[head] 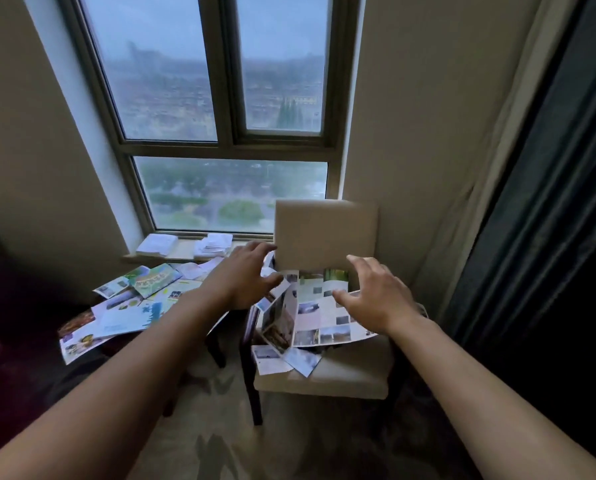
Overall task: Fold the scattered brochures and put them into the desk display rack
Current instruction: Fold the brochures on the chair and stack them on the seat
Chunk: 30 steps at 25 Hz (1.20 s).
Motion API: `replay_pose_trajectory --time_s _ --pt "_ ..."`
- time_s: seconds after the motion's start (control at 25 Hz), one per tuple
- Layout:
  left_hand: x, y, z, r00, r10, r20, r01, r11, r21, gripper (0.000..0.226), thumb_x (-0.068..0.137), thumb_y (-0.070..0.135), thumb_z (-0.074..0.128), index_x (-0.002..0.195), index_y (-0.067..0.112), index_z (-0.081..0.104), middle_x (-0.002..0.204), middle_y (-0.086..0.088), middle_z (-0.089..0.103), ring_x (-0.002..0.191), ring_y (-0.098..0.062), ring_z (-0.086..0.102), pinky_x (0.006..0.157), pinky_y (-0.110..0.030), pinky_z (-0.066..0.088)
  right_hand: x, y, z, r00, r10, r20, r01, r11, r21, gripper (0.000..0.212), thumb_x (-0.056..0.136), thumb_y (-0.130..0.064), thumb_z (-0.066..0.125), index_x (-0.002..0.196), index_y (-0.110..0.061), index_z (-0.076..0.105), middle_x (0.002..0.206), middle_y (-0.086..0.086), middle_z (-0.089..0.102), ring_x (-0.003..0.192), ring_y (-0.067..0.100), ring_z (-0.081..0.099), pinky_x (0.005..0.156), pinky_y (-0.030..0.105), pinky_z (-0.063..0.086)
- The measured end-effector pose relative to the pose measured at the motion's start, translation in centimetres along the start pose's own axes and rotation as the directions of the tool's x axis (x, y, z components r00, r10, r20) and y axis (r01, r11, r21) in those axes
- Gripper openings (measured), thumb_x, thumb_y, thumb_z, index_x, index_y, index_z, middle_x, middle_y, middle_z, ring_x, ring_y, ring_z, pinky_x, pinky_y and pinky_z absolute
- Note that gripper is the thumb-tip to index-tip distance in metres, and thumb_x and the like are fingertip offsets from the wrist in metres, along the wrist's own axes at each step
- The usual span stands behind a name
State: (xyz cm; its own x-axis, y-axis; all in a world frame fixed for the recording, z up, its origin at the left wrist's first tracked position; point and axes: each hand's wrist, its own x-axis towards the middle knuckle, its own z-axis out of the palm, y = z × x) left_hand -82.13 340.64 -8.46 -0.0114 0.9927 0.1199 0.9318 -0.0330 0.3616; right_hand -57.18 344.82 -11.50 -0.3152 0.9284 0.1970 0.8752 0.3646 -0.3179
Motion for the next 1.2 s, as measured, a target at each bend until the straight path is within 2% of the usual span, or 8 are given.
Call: replay_pose_trajectory --time_s 0.2,0.4,0.68,0.92,1.04,1.12,1.2 --pt "17.4 -5.9 7.3 0.999 0.025 0.047 -0.022 0.999 -0.048 0.066 0.093 0.043 0.06 0.151 0.02 0.038 0.155 -0.004 0.039 0.138 -0.026 0.039 0.112 -0.039 0.033 15.9 4.6 7.0 0.998 0.044 0.044 -0.042 0.998 -0.055 0.076 0.09 -0.058 0.055 0.154 -0.024 0.032 0.156 0.0 0.042 0.14 0.022 0.041 0.109 0.044 0.039" --pt "32.4 -10.9 12.1 0.986 -0.031 0.163 0.041 0.998 -0.057 0.064 0.094 0.041 0.059 0.151 0.017 0.039 0.155 -0.007 0.041 0.138 -0.028 0.039 0.112 -0.041 0.034 28.3 9.1 12.0 0.98 0.131 0.151 -0.117 0.988 -0.101 0.077 0.089 -0.06 0.054 0.154 -0.025 0.032 0.156 0.0 0.042 0.14 0.021 0.042 0.108 0.043 0.04" --pt "42.3 -14.0 21.2 0.94 -0.124 0.318 0.159 0.984 -0.086 0.063 0.094 0.038 0.06 0.149 0.015 0.041 0.152 -0.011 0.043 0.136 -0.029 0.042 0.112 -0.044 0.038 38.0 16.2 19.2 0.922 0.236 0.307 -0.21 0.971 -0.116 0.075 0.09 -0.057 0.054 0.155 -0.025 0.033 0.157 0.003 0.041 0.141 0.026 0.041 0.108 0.045 0.039" --pt "41.8 -17.4 34.9 0.806 -0.309 0.505 0.385 0.922 -0.05 0.063 0.09 0.036 0.063 0.145 0.013 0.045 0.146 -0.011 0.049 0.129 -0.028 0.051 0.105 -0.042 0.042 40.0 22.9 31.2 0.833 0.29 0.47 -0.21 0.954 -0.215 0.072 0.09 -0.058 0.051 0.152 -0.024 0.036 0.15 0.008 0.046 0.135 0.03 0.044 0.105 0.045 0.04" --pt "38.9 -19.3 41.9 0.65 -0.45 0.613 0.532 0.845 0.056 0.062 0.088 0.036 0.063 0.142 0.012 0.044 0.142 -0.016 0.047 0.124 -0.032 0.052 0.102 -0.043 0.045 39.6 26.2 37.0 0.79 0.299 0.536 -0.144 0.939 -0.313 0.067 0.091 -0.051 0.052 0.15 -0.022 0.038 0.144 0.011 0.051 0.13 0.032 0.048 0.104 0.046 0.042" --pt "37.0 -20.4 45.8 0.586 -0.531 0.613 0.6 0.792 0.113 0.061 0.086 0.04 0.062 0.138 0.013 0.045 0.141 -0.018 0.039 0.125 -0.037 0.046 0.102 -0.046 0.044 39.0 28.1 40.6 0.768 0.302 0.565 -0.075 0.918 -0.389 0.066 0.09 -0.048 0.053 0.149 -0.021 0.039 0.143 0.012 0.051 0.131 0.033 0.047 0.107 0.047 0.039" --pt "36.0 -21.5 48.2 0.55 -0.59 0.591 0.677 0.729 0.098 0.061 0.083 0.043 0.061 0.135 0.015 0.047 0.14 -0.018 0.038 0.125 -0.039 0.045 0.101 -0.047 0.044 38.6 29.8 43.1 0.75 0.312 0.583 -0.019 0.892 -0.452 0.067 0.09 -0.046 0.053 0.15 -0.021 0.037 0.145 0.012 0.049 0.136 0.032 0.043 0.114 0.05 0.03"
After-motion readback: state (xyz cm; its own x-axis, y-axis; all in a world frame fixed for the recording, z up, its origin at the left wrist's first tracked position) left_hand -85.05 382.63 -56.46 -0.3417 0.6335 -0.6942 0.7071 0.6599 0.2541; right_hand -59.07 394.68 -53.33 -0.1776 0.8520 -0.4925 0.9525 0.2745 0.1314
